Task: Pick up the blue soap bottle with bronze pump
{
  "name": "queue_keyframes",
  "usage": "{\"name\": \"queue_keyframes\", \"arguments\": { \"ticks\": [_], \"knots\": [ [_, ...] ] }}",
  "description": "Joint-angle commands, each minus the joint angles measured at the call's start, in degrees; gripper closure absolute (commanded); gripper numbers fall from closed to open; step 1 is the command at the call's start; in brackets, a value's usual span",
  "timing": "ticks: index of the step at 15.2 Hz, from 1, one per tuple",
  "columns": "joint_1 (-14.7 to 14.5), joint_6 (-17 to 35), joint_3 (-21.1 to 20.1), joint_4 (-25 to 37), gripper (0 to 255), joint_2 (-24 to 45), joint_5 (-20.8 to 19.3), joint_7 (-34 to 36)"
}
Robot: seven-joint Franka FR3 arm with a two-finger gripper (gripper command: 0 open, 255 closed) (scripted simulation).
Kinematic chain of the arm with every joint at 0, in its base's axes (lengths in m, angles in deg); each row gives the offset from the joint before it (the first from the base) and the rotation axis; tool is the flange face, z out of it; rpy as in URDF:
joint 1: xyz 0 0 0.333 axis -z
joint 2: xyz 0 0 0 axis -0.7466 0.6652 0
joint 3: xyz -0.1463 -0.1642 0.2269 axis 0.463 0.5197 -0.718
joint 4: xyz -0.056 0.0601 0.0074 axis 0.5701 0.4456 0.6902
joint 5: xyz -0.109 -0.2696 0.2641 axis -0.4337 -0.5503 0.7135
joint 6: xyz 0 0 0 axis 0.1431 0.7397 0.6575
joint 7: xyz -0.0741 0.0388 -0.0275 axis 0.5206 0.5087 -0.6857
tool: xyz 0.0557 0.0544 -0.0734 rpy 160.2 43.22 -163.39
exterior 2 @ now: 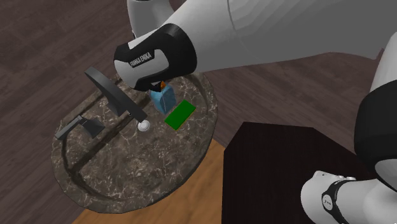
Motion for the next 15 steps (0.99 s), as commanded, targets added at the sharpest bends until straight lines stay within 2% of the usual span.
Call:
{"name": "queue_keyframes", "arguments": {
  "ticks": [1,6,15],
  "knots": [
    [0.0,0.0,0.0,0.0,255,0.0,0.0,0.0],
    [0.0,0.1,0.0,-0.1,255,0.0,0.0,-0.1],
    [-1.0,-4.7,1.6,0.1,255,-4.7,-2.2,1.7]
  ]
}}
